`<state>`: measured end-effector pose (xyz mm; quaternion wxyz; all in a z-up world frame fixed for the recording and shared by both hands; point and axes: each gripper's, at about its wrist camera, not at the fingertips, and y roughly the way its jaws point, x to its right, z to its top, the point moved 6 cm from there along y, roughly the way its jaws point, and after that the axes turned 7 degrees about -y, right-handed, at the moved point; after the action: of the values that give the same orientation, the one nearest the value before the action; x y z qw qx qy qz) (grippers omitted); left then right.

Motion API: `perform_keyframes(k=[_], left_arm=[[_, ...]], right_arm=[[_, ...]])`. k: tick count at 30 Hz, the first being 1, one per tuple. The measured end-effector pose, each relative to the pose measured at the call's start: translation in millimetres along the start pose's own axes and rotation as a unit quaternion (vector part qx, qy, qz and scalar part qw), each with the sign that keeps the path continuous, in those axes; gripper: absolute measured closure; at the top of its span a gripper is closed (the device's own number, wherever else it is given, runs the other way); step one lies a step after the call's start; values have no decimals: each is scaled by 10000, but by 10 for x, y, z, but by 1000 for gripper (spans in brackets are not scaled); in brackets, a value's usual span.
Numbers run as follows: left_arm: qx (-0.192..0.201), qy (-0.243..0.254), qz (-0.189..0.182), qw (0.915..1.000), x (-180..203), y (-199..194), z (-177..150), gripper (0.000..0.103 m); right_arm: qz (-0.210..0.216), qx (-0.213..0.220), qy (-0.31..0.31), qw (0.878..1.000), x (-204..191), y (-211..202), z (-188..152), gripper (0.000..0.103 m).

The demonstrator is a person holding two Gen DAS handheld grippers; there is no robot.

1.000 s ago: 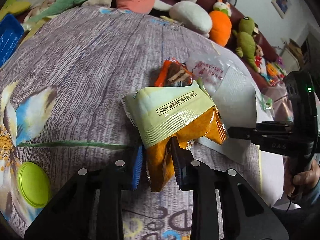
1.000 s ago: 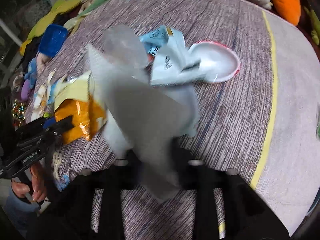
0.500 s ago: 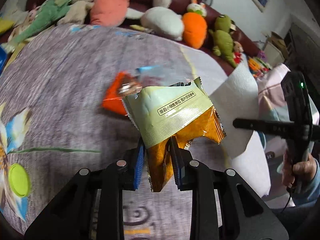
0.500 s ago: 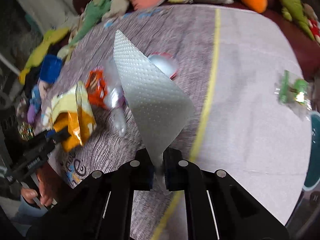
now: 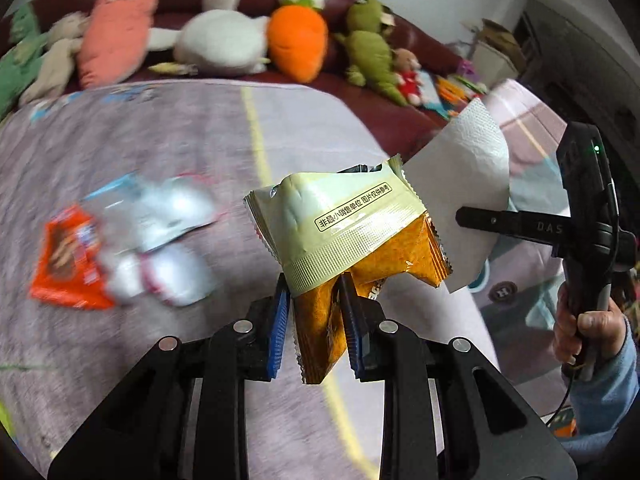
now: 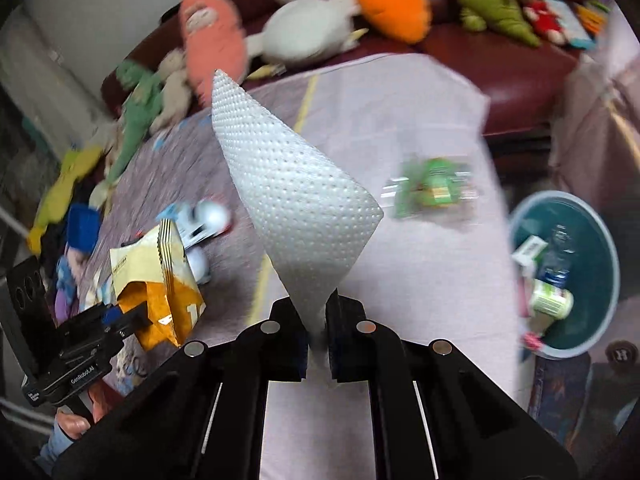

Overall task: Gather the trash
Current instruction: 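Grasp the orange-yellow snack bag with the left tool while the right tool grasps the white paper towel, then carry the snack bag and paper towel over the bin and open both tools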

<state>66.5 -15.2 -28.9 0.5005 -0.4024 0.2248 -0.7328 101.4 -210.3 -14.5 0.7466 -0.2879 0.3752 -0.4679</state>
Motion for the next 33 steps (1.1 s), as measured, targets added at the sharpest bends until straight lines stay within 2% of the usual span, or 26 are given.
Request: perform_keyframes(k=[7, 13, 19, 25, 26, 28, 29, 33], left_arm=[[-304, 440, -378, 9979, 796, 523, 217, 77], [-608, 822, -534, 9933, 1412, 956, 270, 77], [-891, 1097, -599, 9881, 1843, 1351, 272, 77], [-1057, 1210, -600, 9852, 2006, 1631, 328, 77], [-1081, 1231, -593, 9847, 2033, 1677, 329, 77], [-1123, 1251, -586, 9840, 2075, 1739, 328, 77], [-1140, 1262, -581, 9837, 2088, 1764, 328, 77], [-1216, 1300, -543, 9825, 2138, 1892, 343, 77]], right_arm=[[-454, 394, 712, 9957, 993, -453, -48, 96], [-872, 621, 1325, 9854, 1842, -769, -193, 95], [-961, 453, 1861, 9768, 2444, -692, -400, 93], [-889, 260, 2057, 9742, 2712, -450, -477, 92], [-887, 233, 2070, 9740, 2752, -419, -474, 90], [-869, 186, 2130, 9730, 2826, -351, -495, 76], [-878, 177, 2157, 9723, 2838, -337, -503, 60], [-945, 178, 2183, 9711, 2918, -312, -547, 57]])
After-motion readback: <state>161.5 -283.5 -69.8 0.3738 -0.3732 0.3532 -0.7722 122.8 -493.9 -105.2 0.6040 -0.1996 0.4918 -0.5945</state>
